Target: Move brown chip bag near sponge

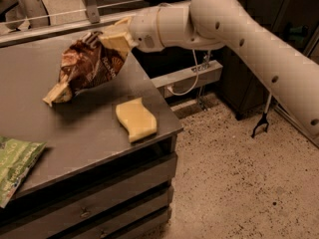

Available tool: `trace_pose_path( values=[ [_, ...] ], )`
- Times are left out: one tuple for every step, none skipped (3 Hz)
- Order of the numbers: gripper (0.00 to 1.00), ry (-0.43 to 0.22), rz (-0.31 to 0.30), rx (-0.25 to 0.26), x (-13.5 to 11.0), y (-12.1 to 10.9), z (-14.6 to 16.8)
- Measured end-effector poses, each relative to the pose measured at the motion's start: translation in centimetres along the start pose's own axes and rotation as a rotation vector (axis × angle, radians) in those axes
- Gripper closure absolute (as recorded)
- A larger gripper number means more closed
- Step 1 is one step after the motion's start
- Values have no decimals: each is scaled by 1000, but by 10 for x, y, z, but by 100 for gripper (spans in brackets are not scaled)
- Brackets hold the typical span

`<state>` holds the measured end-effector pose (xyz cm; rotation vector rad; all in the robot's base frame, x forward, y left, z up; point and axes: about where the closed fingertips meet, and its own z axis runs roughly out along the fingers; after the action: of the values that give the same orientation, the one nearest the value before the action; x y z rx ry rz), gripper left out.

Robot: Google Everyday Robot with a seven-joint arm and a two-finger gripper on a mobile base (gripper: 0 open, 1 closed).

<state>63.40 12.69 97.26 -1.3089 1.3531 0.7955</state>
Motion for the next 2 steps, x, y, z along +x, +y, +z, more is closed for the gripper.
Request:
trace_pose_path(
  values=[
    [100, 48, 34, -52, 33, 29, 13],
    [100, 53, 38, -46, 35, 32, 10]
  ],
)
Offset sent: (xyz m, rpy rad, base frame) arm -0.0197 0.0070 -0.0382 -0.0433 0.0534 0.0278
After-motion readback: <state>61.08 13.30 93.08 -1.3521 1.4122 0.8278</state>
